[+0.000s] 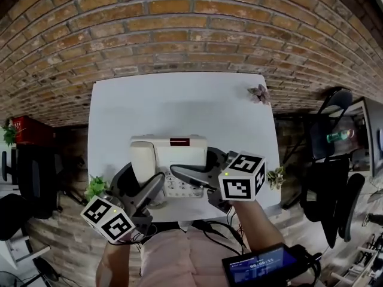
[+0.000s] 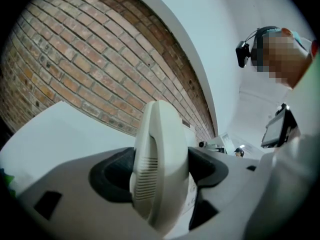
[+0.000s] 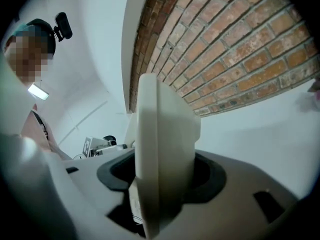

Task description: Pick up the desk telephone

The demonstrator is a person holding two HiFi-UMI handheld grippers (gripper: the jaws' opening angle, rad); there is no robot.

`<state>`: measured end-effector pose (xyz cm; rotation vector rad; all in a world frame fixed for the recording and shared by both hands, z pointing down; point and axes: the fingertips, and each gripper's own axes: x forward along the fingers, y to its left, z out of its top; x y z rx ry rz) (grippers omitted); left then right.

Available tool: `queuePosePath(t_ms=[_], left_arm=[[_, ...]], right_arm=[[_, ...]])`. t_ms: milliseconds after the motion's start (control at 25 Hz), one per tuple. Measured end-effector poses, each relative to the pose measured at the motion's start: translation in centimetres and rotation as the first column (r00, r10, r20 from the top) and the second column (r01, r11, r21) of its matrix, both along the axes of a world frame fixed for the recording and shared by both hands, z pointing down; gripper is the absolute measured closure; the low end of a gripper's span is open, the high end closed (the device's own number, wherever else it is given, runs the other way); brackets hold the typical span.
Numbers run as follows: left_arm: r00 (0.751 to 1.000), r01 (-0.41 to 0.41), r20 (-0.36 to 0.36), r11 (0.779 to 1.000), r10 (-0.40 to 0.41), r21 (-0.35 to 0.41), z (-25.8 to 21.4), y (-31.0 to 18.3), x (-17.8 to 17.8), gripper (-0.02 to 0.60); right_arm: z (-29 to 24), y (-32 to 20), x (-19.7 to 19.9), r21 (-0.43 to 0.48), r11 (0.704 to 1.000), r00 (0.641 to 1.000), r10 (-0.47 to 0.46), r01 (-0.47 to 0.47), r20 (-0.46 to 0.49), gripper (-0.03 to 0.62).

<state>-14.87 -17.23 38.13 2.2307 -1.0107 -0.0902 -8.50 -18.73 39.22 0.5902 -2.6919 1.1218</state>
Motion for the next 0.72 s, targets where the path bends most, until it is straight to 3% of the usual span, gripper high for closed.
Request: queuePosePath(t_ms=[360,720], left_arm=[[0.999,0.049,0.000,0.997,-0.049,0.065,-6.2,4.1,2.4,0.244],[0.996,0.090,-0.016,0.992,-0.089,0.091,-8.6,7.4,3.9,0.245]], right_arm=[[-6.5,3.8,2.4,0.086,0.996,0.999,-0.018,0.015,0.039,0.335],[-9.1,6.8,4.0,0.136,0.990,0.998,-0.047,0.039,0.050,0.339]])
